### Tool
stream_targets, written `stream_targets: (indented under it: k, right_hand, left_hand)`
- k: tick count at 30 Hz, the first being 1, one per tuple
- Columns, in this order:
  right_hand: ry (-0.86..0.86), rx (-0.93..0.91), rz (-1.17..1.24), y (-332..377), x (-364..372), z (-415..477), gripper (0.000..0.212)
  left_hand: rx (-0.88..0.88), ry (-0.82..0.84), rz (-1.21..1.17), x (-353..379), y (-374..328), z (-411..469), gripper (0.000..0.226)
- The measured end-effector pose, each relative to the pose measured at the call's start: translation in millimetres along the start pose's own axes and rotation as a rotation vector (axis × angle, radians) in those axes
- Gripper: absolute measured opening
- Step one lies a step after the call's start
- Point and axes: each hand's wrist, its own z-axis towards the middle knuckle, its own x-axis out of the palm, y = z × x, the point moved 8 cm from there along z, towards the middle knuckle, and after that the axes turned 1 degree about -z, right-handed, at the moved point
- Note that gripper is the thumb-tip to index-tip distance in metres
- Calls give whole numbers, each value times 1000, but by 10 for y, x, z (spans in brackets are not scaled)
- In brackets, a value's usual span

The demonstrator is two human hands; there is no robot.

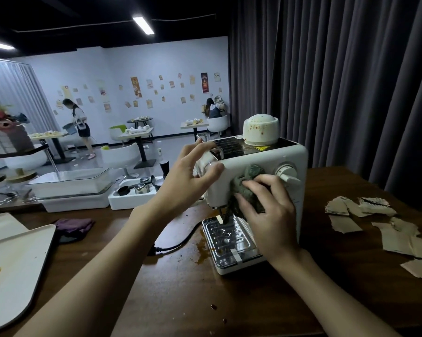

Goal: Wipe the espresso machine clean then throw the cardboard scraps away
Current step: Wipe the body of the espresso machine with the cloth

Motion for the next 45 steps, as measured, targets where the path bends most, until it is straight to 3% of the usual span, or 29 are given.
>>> stream_targets:
  k: [3,7,13,17,22,26,29,32,38,41,45]
  right_hand:
    - [-26,47,-20,111,75,-100,19]
    - [135,-218,-58,311,242,-190,14]
    - [-14,35,-127,-184,-57,-191,23]
    - [71,-77,-190,-106,0,-182,22]
    - [-2,-33,-209,-77,-88,134,27]
    - [76,-77,-238,-106,-23,-128,26]
    - [113,-122,-227,-95,-56,-88,30]
    - [38,13,-135,-64,-115,191,47]
    - [180,-123,-234,41,-19,374,37]
    - [139,-74,-361,-114,-142,479,37]
    - [172,-96,-297,8,-81,482,38]
  left_hand:
    - [-2,-10,-1,6,-8,-12,50]
    - [-2,-3,10,3,-23,-16,57]
    - [2,-22,59,6,-16,10,54]
    - [10,-33,106,21,-31,30,60]
    - [27,-55,97,6,-32,43,45]
    - [17,-50,90,28,-44,29,33]
    - [21,-52,98,30,-40,38,40]
    - [21,-44,95,32,-13,42,50]
    - [25,-48,85,18,39,47,58]
    - [21,-36,91,31,51,55,55]
    - [13,-8,109,71,-63,65,56]
